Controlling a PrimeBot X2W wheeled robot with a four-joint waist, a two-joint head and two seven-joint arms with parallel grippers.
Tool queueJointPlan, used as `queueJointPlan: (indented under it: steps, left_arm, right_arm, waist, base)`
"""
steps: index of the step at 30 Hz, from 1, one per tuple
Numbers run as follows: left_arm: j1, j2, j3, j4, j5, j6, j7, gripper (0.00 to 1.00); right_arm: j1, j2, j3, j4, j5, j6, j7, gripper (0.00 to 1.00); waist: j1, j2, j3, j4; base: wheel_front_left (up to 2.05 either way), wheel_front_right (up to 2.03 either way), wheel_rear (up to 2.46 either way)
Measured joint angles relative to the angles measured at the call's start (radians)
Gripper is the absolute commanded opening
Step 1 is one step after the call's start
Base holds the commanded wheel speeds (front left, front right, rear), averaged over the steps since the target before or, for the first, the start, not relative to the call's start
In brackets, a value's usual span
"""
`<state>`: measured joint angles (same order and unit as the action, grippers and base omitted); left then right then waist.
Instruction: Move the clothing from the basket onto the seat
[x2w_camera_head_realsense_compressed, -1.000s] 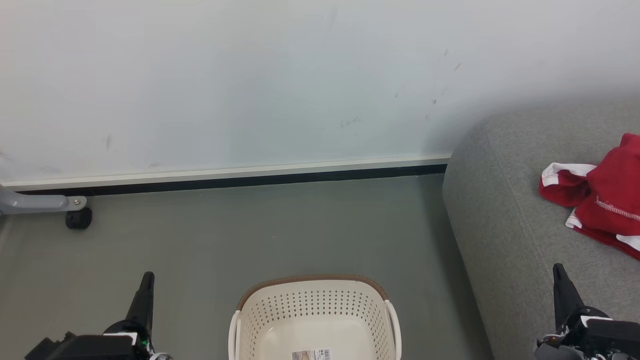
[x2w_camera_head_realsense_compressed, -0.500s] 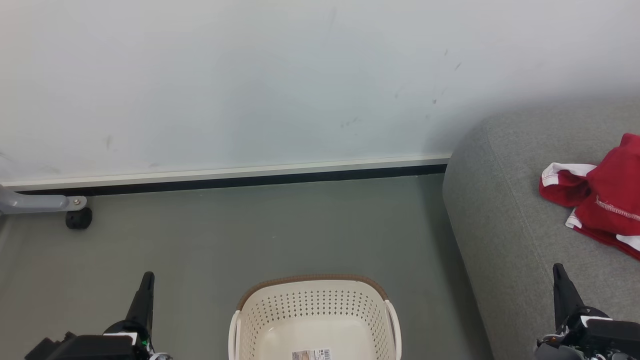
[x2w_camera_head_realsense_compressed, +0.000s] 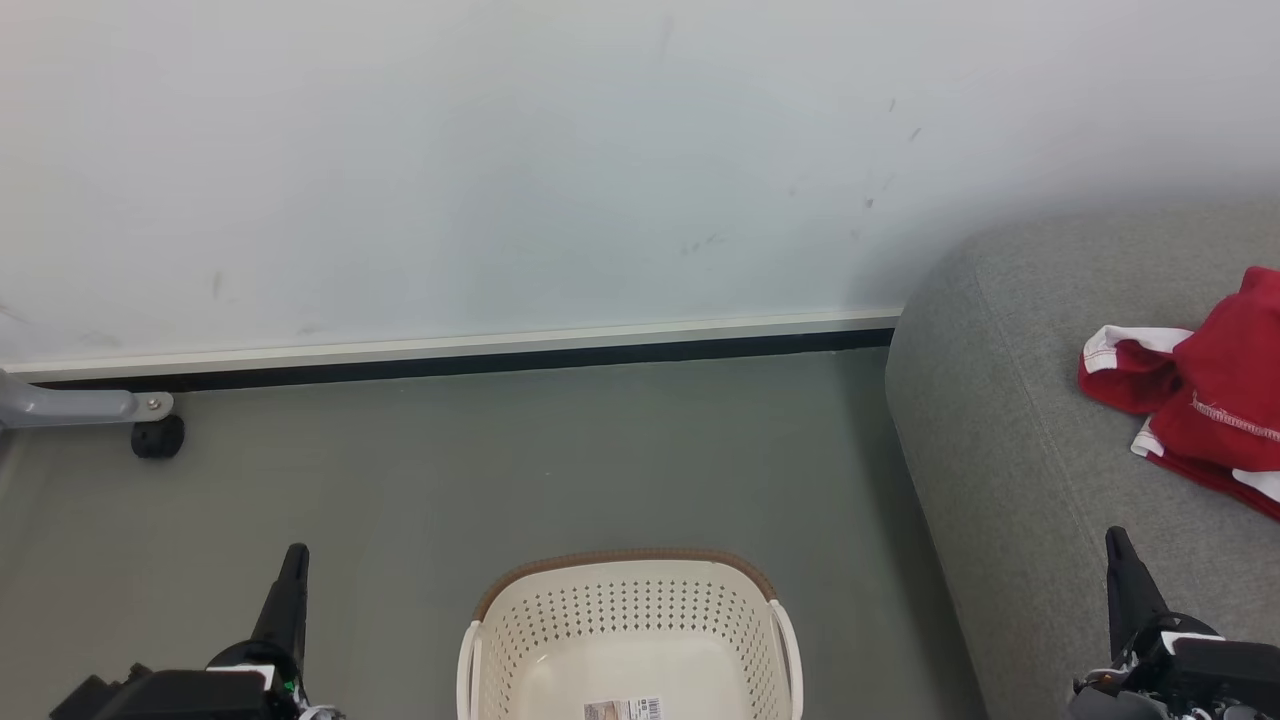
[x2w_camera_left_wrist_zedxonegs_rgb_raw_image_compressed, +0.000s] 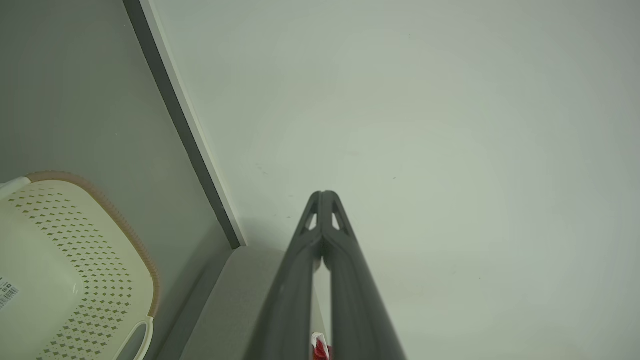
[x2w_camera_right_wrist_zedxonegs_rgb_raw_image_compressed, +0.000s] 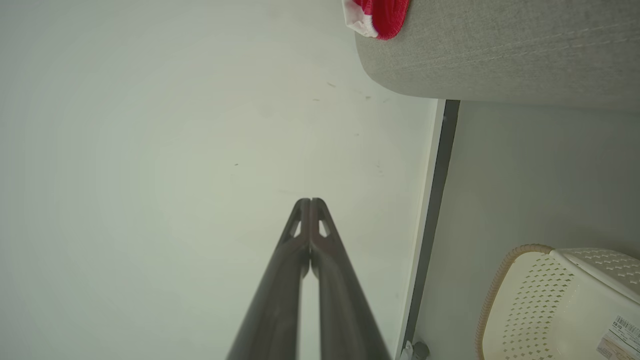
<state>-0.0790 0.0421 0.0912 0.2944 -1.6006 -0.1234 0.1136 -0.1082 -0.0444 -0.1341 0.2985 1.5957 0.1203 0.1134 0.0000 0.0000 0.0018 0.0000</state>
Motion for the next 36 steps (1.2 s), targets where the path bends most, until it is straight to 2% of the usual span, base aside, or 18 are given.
queueJointPlan:
  steps: [36]
  left_arm:
    - [0.0, 0.0, 0.0, 0.001, 0.0, 0.0, 0.0, 0.0]
  right_arm:
    - [0.0, 0.0, 0.0, 0.0, 0.0, 0.0, 0.0, 0.0]
  waist:
    - [0.0, 0.0, 0.0, 0.0]
  base:
    - [0.0, 0.0, 0.0]
